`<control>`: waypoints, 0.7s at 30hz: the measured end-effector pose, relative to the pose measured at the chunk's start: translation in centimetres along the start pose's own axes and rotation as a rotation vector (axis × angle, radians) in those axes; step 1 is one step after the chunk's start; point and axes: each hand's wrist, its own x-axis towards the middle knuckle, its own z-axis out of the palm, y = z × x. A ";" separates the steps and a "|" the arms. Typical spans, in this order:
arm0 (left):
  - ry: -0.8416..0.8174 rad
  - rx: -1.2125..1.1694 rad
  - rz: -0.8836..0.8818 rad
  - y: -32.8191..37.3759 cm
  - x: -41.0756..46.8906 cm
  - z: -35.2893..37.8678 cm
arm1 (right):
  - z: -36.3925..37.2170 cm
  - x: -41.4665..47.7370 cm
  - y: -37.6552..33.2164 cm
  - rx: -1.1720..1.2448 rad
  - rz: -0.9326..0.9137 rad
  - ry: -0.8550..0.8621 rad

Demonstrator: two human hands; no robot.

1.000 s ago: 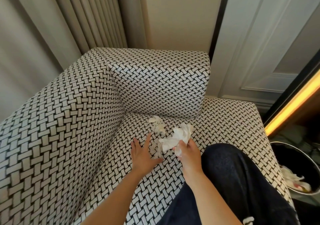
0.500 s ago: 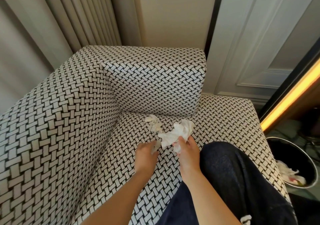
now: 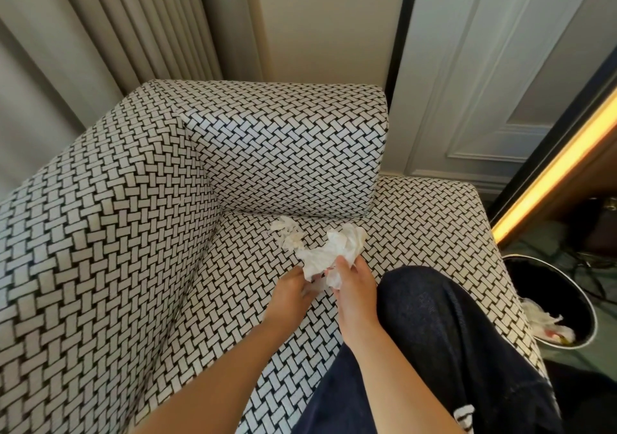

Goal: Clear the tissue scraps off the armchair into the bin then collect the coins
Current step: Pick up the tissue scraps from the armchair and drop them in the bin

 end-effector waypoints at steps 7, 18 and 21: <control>-0.006 0.029 -0.065 0.8 0.3 1.1 | -0.1 0.2 0.0 0.085 0.034 -0.021; 0.106 -0.294 -0.471 1.1 -0.7 -1.1 | 0.1 0.0 -1.8 0.374 0.192 -0.049; 0.100 -0.618 -0.682 0.6 -0.4 -2.2 | -0.1 -0.1 -2.9 0.441 0.217 -0.072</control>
